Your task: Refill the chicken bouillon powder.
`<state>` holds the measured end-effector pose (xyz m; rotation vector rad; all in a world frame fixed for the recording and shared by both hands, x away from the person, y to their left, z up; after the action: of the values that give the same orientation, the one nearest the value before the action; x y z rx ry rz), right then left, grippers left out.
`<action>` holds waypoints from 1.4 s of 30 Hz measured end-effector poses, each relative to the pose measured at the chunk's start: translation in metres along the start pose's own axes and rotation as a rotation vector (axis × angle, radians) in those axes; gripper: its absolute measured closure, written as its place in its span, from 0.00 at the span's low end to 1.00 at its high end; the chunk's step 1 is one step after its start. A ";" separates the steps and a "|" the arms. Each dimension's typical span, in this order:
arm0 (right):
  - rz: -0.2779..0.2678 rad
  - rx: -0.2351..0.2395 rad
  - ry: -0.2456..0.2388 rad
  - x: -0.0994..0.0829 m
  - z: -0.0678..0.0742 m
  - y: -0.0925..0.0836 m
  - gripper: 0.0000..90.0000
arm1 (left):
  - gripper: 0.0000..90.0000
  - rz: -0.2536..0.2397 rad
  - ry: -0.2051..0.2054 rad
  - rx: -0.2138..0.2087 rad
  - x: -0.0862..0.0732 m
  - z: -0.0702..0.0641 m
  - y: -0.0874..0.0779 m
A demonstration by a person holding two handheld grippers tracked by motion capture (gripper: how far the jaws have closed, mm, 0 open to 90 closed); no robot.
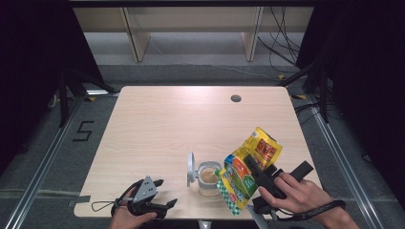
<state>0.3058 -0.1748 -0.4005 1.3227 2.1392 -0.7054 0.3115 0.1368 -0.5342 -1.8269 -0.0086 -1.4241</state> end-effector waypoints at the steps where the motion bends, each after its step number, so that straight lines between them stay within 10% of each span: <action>1: -0.002 0.004 0.002 0.001 0.000 0.000 0.66 | 0.21 -0.007 -0.004 0.002 0.000 0.000 0.000; 42: -0.003 -0.009 0.019 0.000 -0.002 0.001 0.67 | 0.21 -0.013 -0.009 0.007 0.000 0.000 0.001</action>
<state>0.3059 -0.1730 -0.3990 1.3265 2.1573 -0.6868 0.3122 0.1358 -0.5346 -1.8311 -0.0301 -1.4232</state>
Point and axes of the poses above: each handheld gripper's, and its own axes: y roughly forward along the jaws, x roughly out of its top, z roughly to its left, the point moved 5 cm from there along y, roughly forward along the jaws, and after that the axes turned 4 degrees about -x, right-handed, at the moved point
